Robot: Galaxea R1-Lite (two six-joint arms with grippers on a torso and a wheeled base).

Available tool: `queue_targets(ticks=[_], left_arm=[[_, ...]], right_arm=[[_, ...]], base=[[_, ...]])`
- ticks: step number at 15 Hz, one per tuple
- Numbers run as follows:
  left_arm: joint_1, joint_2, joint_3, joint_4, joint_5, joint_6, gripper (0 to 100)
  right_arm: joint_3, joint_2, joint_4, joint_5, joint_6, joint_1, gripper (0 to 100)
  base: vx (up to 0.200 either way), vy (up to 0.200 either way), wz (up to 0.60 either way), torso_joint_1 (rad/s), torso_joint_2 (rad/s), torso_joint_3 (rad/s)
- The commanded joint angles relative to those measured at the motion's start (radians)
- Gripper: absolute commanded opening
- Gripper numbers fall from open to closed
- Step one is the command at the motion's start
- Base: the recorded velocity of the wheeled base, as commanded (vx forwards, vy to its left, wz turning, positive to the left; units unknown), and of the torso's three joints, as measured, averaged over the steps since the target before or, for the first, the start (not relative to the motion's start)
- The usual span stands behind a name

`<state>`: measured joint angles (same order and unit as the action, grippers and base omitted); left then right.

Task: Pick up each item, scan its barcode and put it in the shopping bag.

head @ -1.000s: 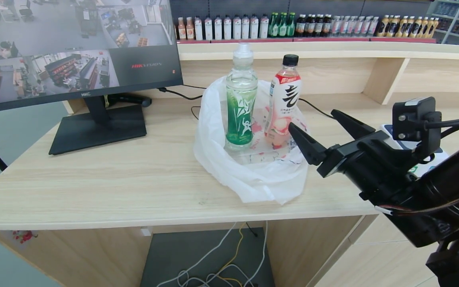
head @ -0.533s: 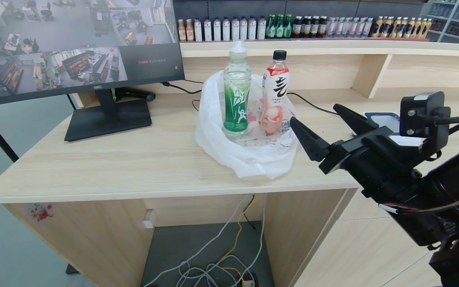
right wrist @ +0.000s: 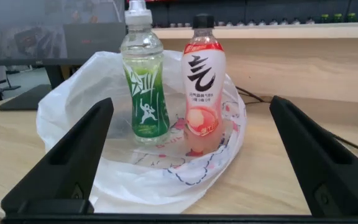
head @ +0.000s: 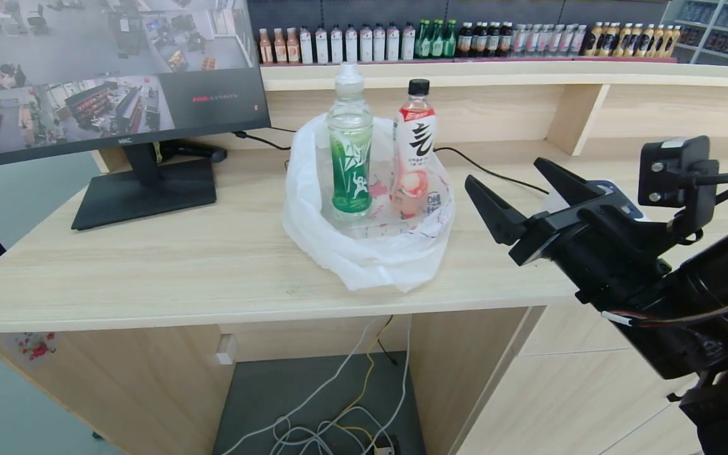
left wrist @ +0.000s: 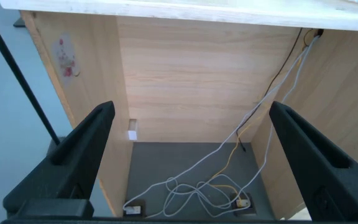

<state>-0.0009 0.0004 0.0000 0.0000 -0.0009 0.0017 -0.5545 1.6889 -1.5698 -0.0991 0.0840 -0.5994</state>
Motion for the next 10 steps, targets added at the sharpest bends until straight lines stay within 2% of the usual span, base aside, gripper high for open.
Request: queue_targets(ticks=[1,10], left_arm=[[0.001,0.0,0.0,0.0,0.001,-0.005,100],[0.001,0.0,0.0,0.0,0.001,-0.008,100]], right_arm=[[0.005,-0.009,-0.001,0.001,-0.003,0.001,100],[0.027,-0.028,-0.001,0.001,-0.001,0.001,100]], base=[[0.0,-0.2,0.0,-0.002,0.0,0.002],[0.0,-0.2,0.0,0.004,0.0,0.003]])
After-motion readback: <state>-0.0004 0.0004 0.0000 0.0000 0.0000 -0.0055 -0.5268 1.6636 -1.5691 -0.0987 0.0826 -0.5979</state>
